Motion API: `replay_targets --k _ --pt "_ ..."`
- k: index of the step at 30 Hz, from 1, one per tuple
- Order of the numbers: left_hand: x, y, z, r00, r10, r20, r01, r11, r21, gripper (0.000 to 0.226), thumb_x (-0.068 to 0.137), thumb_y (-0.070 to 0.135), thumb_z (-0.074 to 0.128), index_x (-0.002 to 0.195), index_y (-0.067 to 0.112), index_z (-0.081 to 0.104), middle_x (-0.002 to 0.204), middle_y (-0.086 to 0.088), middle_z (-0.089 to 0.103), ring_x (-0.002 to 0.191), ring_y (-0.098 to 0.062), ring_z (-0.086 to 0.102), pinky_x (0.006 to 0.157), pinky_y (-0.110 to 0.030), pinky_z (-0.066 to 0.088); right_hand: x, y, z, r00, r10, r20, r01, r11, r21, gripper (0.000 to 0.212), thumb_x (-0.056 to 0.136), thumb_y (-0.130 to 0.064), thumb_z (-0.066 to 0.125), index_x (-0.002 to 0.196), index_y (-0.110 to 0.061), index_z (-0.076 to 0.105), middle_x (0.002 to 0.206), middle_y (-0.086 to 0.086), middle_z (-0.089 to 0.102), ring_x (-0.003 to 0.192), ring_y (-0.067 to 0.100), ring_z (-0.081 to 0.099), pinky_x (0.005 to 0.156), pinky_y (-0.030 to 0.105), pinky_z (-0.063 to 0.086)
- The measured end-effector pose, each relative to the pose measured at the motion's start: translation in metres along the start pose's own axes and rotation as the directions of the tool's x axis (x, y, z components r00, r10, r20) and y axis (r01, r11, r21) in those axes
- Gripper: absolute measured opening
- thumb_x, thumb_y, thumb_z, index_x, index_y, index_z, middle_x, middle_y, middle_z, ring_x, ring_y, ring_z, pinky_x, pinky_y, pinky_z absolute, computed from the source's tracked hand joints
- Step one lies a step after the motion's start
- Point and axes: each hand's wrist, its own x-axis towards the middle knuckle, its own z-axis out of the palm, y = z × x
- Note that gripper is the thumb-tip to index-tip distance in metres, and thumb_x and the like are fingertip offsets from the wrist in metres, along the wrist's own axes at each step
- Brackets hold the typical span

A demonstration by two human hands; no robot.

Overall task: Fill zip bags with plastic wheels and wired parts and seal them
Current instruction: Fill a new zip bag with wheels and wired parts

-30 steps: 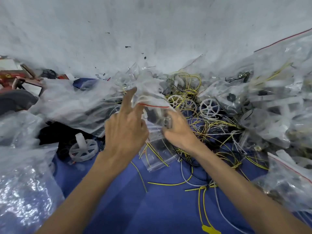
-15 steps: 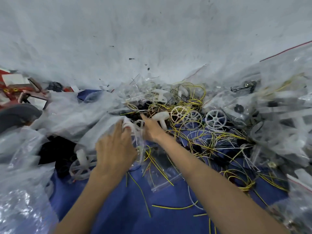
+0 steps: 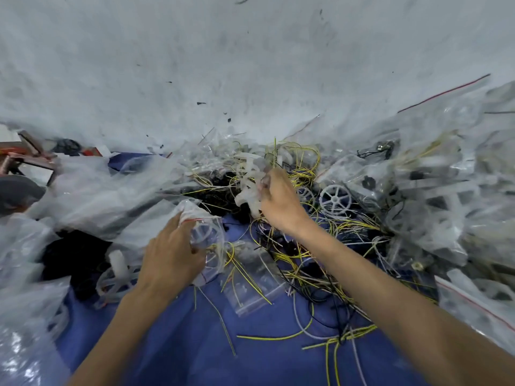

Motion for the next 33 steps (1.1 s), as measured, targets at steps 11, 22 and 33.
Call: replay_targets --k 11,22,33 --pt "-0.009 0.007 -0.008 0.998 0.035 0.051 -0.034 0.999 -0.03 0.062 0.079 0.012 0.059 0.137 0.019 0.039 0.129 -0.01 0.05 0.112 -0.035 0.051 0.086 -0.037 0.038 -0.031 -0.002 0.015 0.922 0.098 0.373 0.094 0.882 -0.462 0.011 0.095 -0.012 0.047 0.103 -0.013 0.04 0.153 0.011 -0.02 0.136 0.048 -0.019 0.102 0.075 0.006" --pt "-0.008 0.008 -0.033 0.983 0.179 -0.04 -0.18 0.984 -0.012 0.046 0.072 0.039 0.046 0.097 0.007 0.069 0.1 -0.019 0.067 0.085 -0.038 0.062 0.068 -0.037 0.045 -0.046 -0.047 0.028 0.97 -0.153 0.187 0.038 0.862 0.505 0.009 0.088 -0.029 0.053 0.091 -0.021 0.05 0.09 -0.008 0.063 0.091 0.01 0.059 0.086 0.031 0.047" --pt "0.002 0.004 -0.046 0.996 0.051 0.074 -0.037 0.984 -0.175 0.076 0.067 0.007 0.077 0.137 0.007 0.045 0.141 -0.007 0.048 0.128 -0.021 0.044 0.095 -0.017 0.026 -0.028 -0.035 0.041 0.984 0.006 0.178 -0.044 0.976 0.211 0.027 0.095 -0.028 0.048 0.109 -0.005 0.052 0.101 0.006 0.061 0.096 0.027 0.056 0.075 0.029 0.042"
